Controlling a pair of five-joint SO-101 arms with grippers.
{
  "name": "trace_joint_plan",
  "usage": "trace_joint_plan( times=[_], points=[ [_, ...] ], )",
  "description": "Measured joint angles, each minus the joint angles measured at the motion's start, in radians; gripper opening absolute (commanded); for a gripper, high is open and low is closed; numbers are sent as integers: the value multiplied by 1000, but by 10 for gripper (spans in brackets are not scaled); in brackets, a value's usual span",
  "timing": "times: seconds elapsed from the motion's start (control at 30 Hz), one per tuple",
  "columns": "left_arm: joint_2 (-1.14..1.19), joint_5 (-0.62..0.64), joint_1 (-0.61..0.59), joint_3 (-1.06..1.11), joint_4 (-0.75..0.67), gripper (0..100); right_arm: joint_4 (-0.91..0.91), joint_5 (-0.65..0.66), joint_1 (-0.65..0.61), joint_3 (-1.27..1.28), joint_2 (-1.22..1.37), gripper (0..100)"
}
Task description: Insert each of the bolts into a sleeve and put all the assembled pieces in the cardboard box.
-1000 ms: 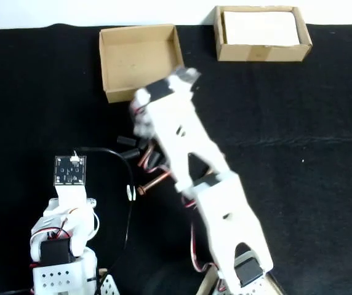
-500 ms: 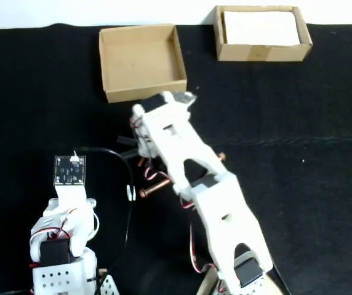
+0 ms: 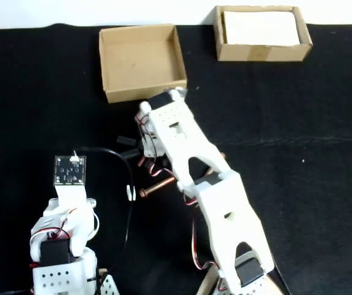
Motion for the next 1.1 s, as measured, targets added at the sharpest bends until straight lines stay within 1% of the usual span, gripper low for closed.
trace_joint_plan(
  times=[0.13, 0.23, 0.3, 0.4, 0.5, 0.6, 0.73, 0.87, 0.97, 1.1],
  points=[
    [0, 0, 0, 0, 0, 9, -3, 46, 3, -9, 35, 191],
    [0, 0, 0, 0, 0, 9, -5, 57, 3, -11, 46, 186],
    [0, 0, 0, 0, 0, 9, -5, 57, 3, -11, 46, 139],
    [0, 0, 0, 0, 0, 9, -5, 57, 6, -11, 46, 9],
    [0, 0, 0, 0, 0, 9, 0, 60, 12, -9, 49, 18],
    [0, 0, 0, 0, 0, 9, 20, 61, 14, -11, 49, 5],
    [0, 0, 0, 0, 0, 9, 71, 61, 20, -44, 46, 5],
    [0, 0, 0, 0, 6, 9, 89, 63, 58, -71, 15, 5],
    [0, 0, 0, 0, 29, 9, 89, 74, 114, -69, -60, 5],
    [0, 0, 0, 0, 58, 10, 89, 161, 212, -18, -272, 5]
  ],
)
